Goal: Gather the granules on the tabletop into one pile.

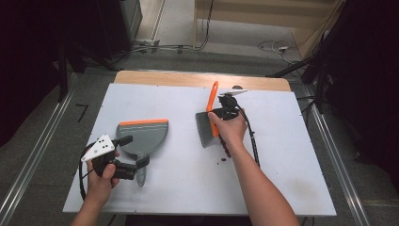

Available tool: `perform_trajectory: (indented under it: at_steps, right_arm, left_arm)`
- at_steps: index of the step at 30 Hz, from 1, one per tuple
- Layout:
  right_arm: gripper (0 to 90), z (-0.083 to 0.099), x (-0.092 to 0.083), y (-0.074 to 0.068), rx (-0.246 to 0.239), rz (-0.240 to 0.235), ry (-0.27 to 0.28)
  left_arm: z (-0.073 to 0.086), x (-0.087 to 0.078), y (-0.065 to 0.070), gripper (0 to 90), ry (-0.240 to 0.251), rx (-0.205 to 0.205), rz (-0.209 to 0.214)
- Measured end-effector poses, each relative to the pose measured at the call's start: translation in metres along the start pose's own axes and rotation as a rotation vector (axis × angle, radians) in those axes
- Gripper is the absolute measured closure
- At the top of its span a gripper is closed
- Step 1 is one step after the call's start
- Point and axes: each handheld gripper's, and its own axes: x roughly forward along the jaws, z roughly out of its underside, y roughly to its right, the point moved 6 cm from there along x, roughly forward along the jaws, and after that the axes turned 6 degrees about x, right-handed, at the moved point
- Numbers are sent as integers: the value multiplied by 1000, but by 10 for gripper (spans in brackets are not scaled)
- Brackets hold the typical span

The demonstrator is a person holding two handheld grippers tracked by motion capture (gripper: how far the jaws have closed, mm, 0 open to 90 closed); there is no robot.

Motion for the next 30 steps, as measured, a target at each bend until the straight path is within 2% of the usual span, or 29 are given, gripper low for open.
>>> perform_trajectory:
  at_steps: [2, 3, 6, 14, 30]
  right_arm:
    - [677, 0, -4, 9, 16, 9, 11]
    - [677, 0, -4, 9, 16, 9, 11]
    - [675, 2, -12, 24, 37, 23, 27]
    - [673, 6, -24, 42, 58, 48, 47]
    - [671, 8, -40, 63, 73, 96, 65]
  left_arm:
    - [0, 0, 0, 0, -2, 1, -1]
    - [0, 0, 0, 0, -2, 1, -1]
    - [0, 1, 1, 0, -7, 3, -3]
    - [1, 2, 2, 0, -11, 5, -4]
    - [1, 2, 1, 0, -11, 3, -2]
